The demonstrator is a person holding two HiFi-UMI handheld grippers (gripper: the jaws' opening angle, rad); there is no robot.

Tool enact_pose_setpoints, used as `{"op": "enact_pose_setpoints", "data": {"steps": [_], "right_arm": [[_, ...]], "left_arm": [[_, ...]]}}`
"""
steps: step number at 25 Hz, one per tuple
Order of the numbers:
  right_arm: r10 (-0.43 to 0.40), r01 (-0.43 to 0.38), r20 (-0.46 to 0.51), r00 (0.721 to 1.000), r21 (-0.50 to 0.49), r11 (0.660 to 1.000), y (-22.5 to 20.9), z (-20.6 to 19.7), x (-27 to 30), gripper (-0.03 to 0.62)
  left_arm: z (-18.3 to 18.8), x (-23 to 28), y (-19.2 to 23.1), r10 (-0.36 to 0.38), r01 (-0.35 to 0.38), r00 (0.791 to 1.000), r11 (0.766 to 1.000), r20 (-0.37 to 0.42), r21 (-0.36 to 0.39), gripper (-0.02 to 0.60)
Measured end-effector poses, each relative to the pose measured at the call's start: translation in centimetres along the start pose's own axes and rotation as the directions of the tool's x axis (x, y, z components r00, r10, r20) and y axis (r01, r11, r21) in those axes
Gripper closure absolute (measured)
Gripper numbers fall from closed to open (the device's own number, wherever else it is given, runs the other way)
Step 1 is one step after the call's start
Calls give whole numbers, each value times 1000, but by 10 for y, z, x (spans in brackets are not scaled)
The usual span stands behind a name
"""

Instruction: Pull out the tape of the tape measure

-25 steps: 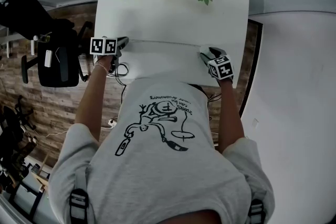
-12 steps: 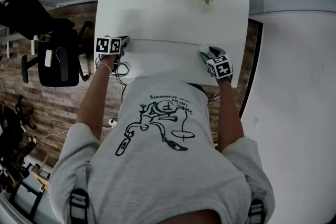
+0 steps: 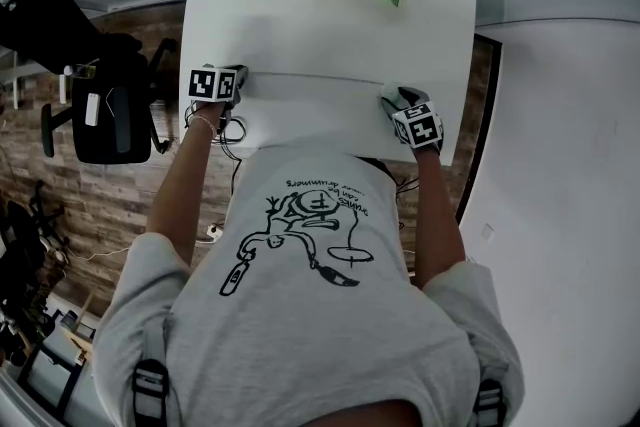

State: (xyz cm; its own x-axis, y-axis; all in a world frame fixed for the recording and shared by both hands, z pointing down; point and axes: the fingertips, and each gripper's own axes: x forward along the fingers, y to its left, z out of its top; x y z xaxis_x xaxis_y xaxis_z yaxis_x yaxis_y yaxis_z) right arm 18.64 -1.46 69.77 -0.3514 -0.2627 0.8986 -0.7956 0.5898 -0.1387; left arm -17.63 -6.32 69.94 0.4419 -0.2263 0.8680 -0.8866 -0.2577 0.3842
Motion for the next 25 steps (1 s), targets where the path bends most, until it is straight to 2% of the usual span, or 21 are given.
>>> {"op": "enact_pose_setpoints", "data": {"steps": [15,18,25], "right_arm": [[-2,2,-16,1000,7,1000,-1,-4,5,364],[-7,7,-8,1000,11,1000,-1,-4,2,362],[-25,24,39,999,27,999,-6,3,-13,366]], "left_arm": [[-1,1,-3,16,-16,1000,1000,0,25,478],[1,-2,-4,26,-27,1000,999,16,30,459],[13,-17,-9,54,-59,994,997,91,54,459]]}}
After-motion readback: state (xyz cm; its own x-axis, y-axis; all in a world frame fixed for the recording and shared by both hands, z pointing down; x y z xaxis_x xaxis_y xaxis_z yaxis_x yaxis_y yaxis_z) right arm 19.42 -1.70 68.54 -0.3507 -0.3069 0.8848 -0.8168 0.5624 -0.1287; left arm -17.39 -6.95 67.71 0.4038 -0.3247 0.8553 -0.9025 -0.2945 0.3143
